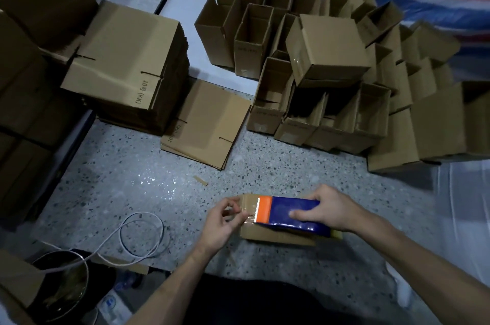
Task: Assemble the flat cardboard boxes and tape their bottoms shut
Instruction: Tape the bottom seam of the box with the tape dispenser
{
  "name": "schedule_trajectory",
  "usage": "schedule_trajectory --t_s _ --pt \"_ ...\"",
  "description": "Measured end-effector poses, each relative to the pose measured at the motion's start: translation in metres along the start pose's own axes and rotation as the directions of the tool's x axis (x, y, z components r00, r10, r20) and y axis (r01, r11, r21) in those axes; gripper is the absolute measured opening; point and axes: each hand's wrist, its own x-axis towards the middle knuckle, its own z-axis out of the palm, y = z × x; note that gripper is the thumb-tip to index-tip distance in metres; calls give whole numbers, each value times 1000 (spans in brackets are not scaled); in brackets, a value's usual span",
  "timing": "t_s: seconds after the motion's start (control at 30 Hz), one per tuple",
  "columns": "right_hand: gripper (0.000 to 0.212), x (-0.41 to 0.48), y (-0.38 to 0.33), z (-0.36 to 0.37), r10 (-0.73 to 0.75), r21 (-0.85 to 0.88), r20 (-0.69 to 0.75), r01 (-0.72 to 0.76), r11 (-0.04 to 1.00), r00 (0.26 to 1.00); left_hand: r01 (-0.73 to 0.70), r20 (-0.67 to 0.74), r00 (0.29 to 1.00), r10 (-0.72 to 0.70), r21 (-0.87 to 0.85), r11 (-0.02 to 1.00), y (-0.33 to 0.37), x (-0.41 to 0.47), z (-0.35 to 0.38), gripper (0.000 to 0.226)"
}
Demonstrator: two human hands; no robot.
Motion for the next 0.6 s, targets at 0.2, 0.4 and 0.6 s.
schedule_trajectory --t_s 0.2,0.4,0.6 --pt "53 -3 26 -10 3 42 9 -3 999 1000 -25 -4 1000 25 52 998 5 -1 5 20" --pt "49 -10 50 -17 24 -32 -8 -25 999 1000 -7 -63 998 18 169 986 12 1 13 22" --pt "47 -8 45 -15 58 -91 -9 -58 994 998 106 -125 988 -87 150 983 13 1 37 48"
